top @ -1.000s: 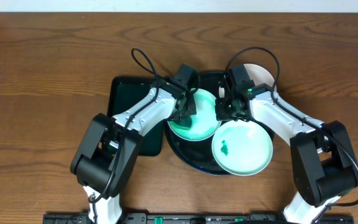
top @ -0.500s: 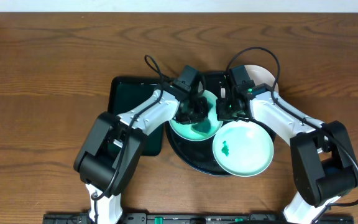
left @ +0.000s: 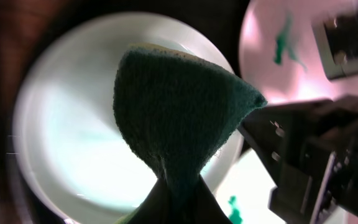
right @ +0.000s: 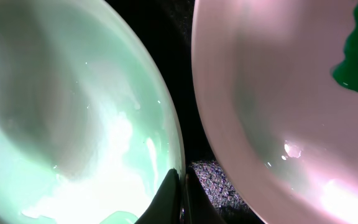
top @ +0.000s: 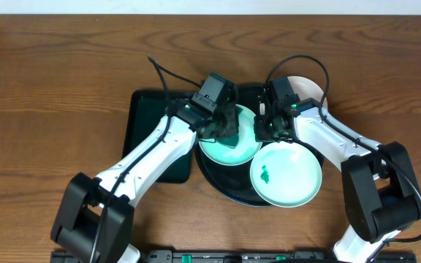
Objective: Clean dirty plates on tray and stack at the side
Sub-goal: 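Scrub the mint-green plate surface with the sponge in left gripper, then rub the sponge around the mint-green plate with left gripper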
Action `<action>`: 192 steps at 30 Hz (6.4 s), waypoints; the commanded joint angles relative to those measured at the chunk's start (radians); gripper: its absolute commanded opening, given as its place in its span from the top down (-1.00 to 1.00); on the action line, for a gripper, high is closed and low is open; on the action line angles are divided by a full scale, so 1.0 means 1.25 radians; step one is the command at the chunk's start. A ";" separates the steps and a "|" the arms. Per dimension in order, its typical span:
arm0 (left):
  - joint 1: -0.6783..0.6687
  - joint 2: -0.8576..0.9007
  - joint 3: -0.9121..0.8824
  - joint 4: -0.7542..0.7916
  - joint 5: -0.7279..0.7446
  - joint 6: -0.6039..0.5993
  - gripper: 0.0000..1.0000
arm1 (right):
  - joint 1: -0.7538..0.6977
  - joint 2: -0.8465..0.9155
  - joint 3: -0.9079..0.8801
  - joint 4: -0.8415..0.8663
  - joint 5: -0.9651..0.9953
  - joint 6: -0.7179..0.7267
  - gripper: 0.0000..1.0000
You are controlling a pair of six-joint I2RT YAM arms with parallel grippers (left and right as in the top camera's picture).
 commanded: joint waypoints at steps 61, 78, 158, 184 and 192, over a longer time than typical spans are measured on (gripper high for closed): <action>0.002 0.073 0.002 0.080 0.099 -0.040 0.85 | 0.011 0.005 -0.004 0.010 -0.038 -0.016 0.97; 0.045 0.042 -0.060 0.004 -0.090 -0.020 0.85 | 0.011 0.005 -0.004 0.010 -0.038 -0.016 0.97; 0.041 -0.039 -0.025 0.016 -0.059 -0.040 0.86 | 0.011 0.005 -0.004 0.012 -0.038 -0.016 0.97; 0.008 0.189 -0.025 0.051 -0.121 -0.050 0.85 | 0.011 0.005 -0.004 0.011 -0.038 -0.016 0.97; -0.058 0.222 -0.025 0.068 -0.107 -0.050 0.85 | 0.011 0.005 -0.004 0.011 -0.038 -0.016 0.97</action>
